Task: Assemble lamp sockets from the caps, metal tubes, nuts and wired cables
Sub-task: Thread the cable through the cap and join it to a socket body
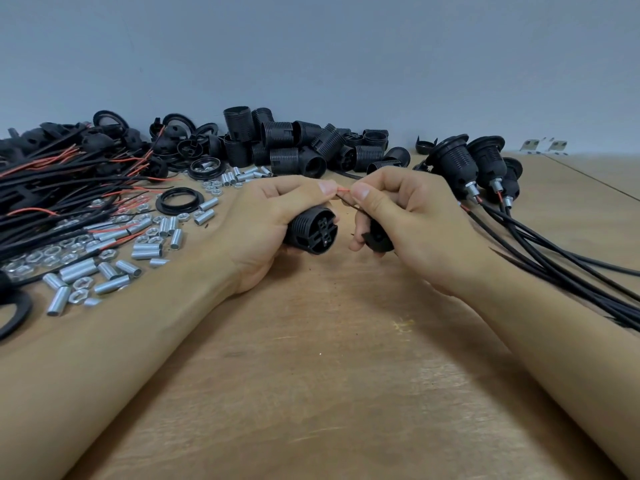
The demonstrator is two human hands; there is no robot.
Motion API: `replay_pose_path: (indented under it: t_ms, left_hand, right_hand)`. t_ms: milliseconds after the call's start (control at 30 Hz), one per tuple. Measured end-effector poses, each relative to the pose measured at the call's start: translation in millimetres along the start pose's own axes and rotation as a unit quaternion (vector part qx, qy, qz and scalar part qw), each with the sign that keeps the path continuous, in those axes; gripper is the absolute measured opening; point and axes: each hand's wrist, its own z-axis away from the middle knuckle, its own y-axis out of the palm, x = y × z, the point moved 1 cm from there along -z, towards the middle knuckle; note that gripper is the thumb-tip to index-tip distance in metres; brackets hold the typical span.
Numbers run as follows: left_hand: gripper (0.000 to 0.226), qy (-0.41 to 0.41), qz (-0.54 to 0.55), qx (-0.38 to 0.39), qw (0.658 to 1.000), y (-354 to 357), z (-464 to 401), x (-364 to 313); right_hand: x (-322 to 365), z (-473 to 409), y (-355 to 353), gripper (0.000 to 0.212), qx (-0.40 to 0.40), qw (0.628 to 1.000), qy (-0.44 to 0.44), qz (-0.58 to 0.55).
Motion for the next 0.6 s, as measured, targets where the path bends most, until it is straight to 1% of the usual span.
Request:
replay_pose_path:
  t_ms: [67,167,233,300,367,500,600]
  left_hand:
    - [0.017,-0.003,0.003,-0.001,1.000,0.3,-0.1,0.7]
    - [0.019,-0.003,0.016,0.001,1.000,1.9,0.1,1.7]
    - [0.017,-0.004,0.025,0.004,1.000,2.3,0.0,2.0]
    - [0.017,-0.010,0.029,0.014,0.999,2.8,0.4,2.3]
    - [0.020,-0.022,0.033,0.017,0.999,2.6,0.8,1.9]
    - [0.029,-0.058,0.064,-0.022,0.996,-2.6,-1.3,0.3]
    - [0.027,-0.071,0.084,-0.032,0.993,-4.8,-2.4,0.0]
  right_hand:
    - [-1.1,-0.6,1.1,0.020,-0.009,1.000,0.007,-0.019]
    - [-0.2,-2.4,-0.9,0.015,-0.039,0.996,0.023,-0.083]
    - [0.7,-2.3,-1.2,0.009,-0.030,0.997,0.012,-0.072]
    - [2.2,-0.8,-0.5,0.011,-0.016,0.999,0.001,-0.042]
    - [4.8,0.1,-2.2,0.012,-0.013,0.999,-0.005,-0.039]
    - [16.1,2.9,-10.7,0.013,-0.008,0.998,-0.045,-0.046]
    - [22.1,6.8,-8.3,0.018,0.034,0.997,-0.064,-0.032]
